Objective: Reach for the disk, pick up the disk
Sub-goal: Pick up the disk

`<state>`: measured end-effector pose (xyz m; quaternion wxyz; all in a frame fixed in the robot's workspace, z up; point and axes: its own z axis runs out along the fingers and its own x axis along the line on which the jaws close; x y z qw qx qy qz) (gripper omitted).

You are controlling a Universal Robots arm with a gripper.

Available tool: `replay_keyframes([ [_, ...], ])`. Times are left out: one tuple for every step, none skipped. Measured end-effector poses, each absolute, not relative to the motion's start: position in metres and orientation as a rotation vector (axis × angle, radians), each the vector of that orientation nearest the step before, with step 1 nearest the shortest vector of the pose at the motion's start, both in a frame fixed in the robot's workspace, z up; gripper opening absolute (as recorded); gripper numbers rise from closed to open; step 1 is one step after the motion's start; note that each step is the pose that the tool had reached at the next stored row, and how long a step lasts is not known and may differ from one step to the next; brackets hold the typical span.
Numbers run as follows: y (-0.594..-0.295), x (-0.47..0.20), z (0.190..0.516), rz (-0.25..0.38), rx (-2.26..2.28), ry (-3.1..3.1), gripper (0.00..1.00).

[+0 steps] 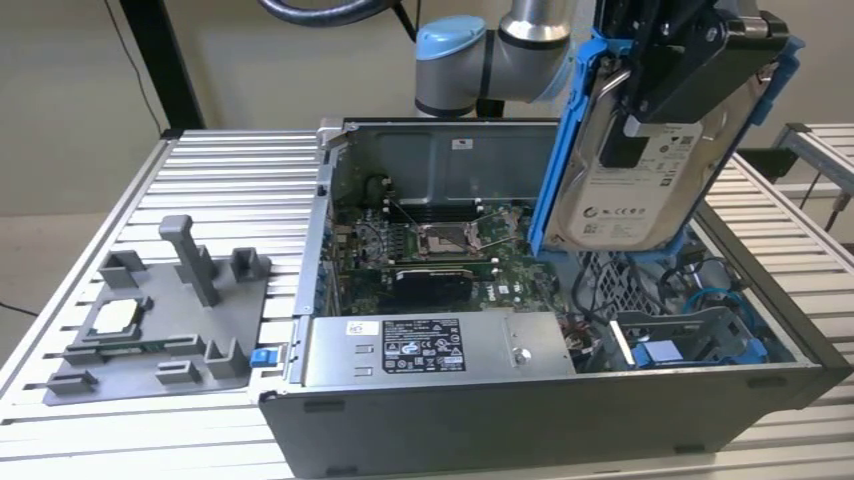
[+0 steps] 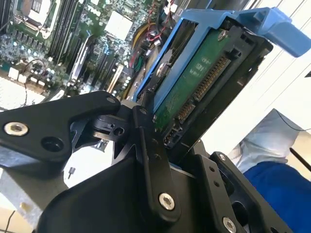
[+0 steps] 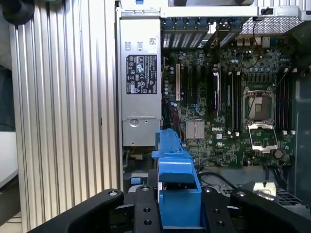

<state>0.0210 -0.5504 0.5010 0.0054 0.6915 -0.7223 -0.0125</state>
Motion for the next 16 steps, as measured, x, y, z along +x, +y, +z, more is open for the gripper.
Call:
replay_keyframes([
  [-0.5504,0.0211,0.5009,-0.039,2.165,-2.261,0.00],
  [-0.5504,0.0213,0.5009,-0.039,2.165,-2.261,0.00],
  [-0.5504,0.0215,0.5009,-0.039,2.165,-2.261,0.00],
  [-0.5504,0.0217,0.5009,-0.039,2.165,-2.261,0.00],
  [-0.5504,0.0220,0.5009,-0.039,2.165,-2.261,0.00],
  [-0.5504,0.0221,0.5009,-0.039,2.165,-2.261,0.00],
  [-0.5505,0.0224,0.5009,-0.039,2.165,-2.261,0.00],
  [-0.5505,0.0227,0.5009,-0.039,2.165,-2.261,0.00],
  [-0.5505,0.0228,0.5008,-0.039,2.165,-2.261,0.00],
  [-0.5505,0.0239,0.5009,-0.039,2.165,-2.261,0.00],
  [-0.5505,0.0256,0.5008,-0.039,2.165,-2.261,0.00],
  [-0.5505,0.0257,0.5008,-0.039,2.165,-2.261,0.00],
  [-0.5505,0.0258,0.5008,-0.039,2.165,-2.261,0.00],
  [-0.5505,0.0260,0.5008,-0.039,2.165,-2.261,0.00],
  [-0.5506,0.0262,0.5007,-0.039,2.165,-2.261,0.00],
  [-0.5506,0.0262,0.5007,-0.039,2.165,-2.261,0.00],
])
